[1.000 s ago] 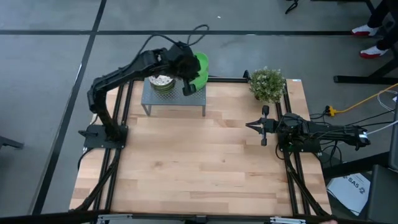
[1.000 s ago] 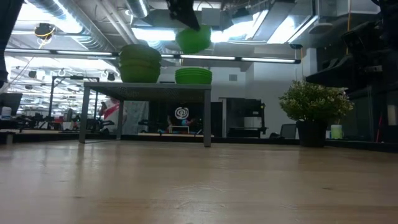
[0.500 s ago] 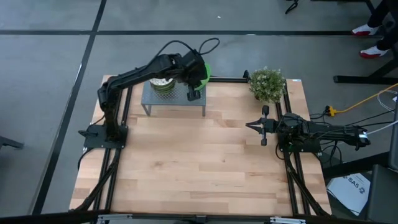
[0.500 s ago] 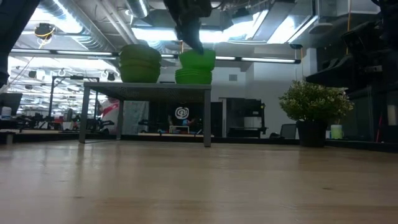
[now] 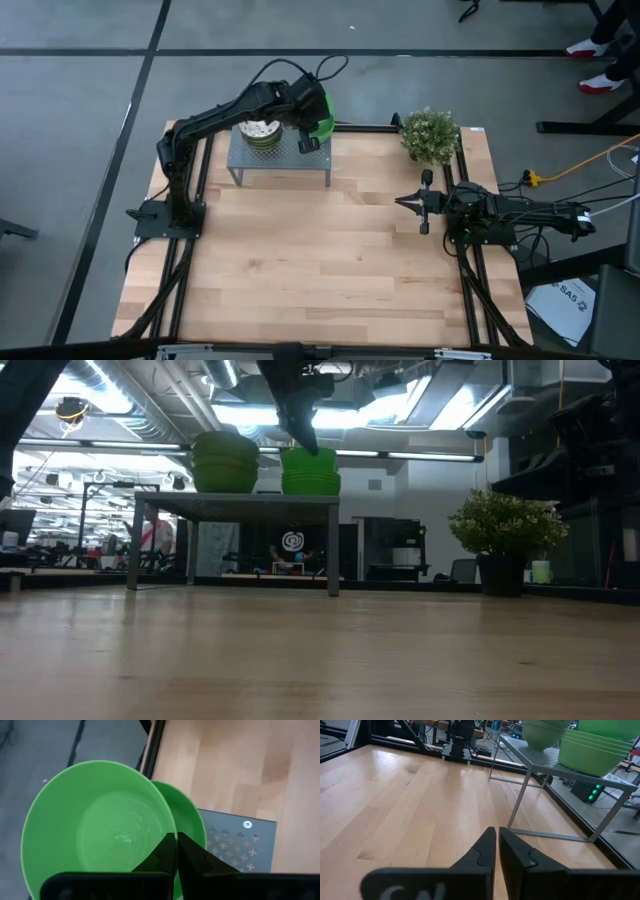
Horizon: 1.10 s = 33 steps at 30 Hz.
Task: Pick & Place Mini bowls
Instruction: Stack the green bowl on top of the green bowl on the shelf
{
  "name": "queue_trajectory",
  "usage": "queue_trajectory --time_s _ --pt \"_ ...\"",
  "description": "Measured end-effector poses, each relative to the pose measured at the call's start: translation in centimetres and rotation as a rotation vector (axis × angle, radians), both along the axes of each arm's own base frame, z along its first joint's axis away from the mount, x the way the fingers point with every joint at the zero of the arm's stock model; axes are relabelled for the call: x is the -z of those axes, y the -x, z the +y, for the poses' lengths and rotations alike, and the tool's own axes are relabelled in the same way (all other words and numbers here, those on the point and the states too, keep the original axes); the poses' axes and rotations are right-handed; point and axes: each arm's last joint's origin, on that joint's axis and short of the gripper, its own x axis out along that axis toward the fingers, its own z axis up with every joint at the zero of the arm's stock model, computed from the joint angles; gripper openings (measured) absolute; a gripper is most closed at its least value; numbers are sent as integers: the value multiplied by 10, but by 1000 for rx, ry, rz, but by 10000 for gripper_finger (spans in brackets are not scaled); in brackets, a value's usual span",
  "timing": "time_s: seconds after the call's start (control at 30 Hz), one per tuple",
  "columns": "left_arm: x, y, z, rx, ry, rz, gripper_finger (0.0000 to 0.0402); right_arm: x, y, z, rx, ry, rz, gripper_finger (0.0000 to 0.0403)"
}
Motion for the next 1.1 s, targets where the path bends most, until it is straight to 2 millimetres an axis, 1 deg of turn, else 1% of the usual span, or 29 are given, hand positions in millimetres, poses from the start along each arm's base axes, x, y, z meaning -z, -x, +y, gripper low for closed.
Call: queue_trajectory --time_s 0.17,0.4,0.63,0.77,0.93,1.1 --pt "3 2 7 17 57 -22 3 0 0 0 0 0 0 23" --pt "3 2 8 36 67 -26 3 0 0 0 0 0 0 23" --pt "14 -4 12 47 98 2 9 0 0 0 0 0 0 23" --pt "15 -4 11 51 97 9 33 0 0 0 0 0 0 23" --pt "12 -2 12 65 89 2 75 0 0 0 0 0 0 23" --pt "6 3 11 78 139 -36 112 0 0 0 0 0 0 23"
